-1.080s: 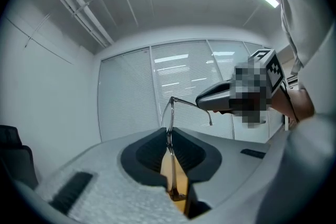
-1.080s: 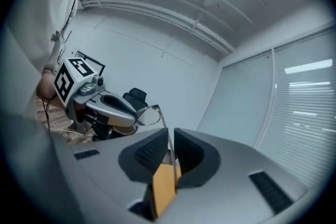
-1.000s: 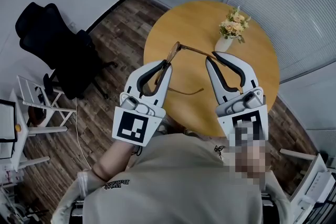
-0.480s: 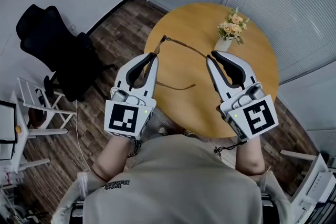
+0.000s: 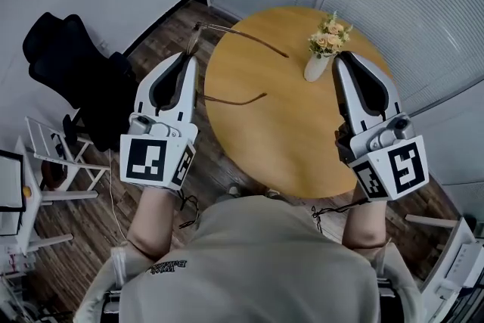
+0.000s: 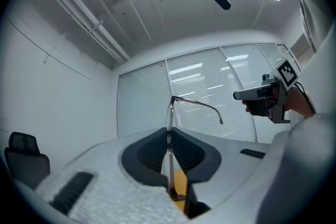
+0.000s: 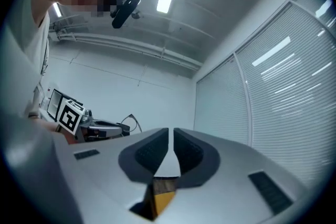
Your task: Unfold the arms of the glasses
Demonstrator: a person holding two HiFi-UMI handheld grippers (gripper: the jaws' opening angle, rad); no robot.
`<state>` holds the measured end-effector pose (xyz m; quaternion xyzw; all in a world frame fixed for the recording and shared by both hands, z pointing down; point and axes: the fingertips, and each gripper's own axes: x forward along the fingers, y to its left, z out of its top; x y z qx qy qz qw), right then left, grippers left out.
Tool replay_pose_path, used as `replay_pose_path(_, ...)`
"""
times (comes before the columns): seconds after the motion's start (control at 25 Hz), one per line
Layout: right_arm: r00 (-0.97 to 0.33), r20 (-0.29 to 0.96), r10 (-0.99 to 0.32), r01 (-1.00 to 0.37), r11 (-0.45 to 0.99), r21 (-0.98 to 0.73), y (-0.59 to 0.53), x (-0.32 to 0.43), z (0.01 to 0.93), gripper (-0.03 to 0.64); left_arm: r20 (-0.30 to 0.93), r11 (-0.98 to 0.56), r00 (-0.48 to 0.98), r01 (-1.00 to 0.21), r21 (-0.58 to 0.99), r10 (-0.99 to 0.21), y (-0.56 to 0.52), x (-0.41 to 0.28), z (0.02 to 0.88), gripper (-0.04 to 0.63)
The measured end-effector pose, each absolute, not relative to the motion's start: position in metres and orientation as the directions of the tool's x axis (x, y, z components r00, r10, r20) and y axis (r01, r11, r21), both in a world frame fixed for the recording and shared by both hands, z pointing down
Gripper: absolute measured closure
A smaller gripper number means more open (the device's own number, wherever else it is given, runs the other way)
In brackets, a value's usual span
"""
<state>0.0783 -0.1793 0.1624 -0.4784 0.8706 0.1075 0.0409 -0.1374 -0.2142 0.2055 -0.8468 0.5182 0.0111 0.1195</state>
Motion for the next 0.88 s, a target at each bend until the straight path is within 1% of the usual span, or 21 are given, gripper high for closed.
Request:
replay_pose_path(0.24,-0.458,-0.217,-0.862,-0.884,0.418,0.207,-0.168,0.101,0.141,0.571,-0.216,-0.419,0.458,-0.885,-0.205,-0.862,-0.201,-0.144,0.172,0.555)
replay_pose_path(0.4,-0.425,-0.223,-0.877,-0.900,0.385,0.203,-0.163,0.113,0.140,0.571,-0.246,-0.415,0.463,-0.882,-0.224,-0.852,-0.189,-0.144,0.159,0.556)
replay_pose_path(0.56,-0.426,-0.181,-0.887,-0.900,0.394,0.185,-0.162,0.115,0.157,0.571,-0.240,-0.414,0.461,-0.883,-0.220,-0.855,-0.186,-0.145,0.164,0.556)
replay_pose_path(0.88,-0.425,-0.071,-0.903,-0.904,0.419,0.084,-0.172,0.123,0.208,0.572,-0.165,-0.447,0.474,-0.877,-0.177,-0.865,-0.184,-0.137,0.201,0.557)
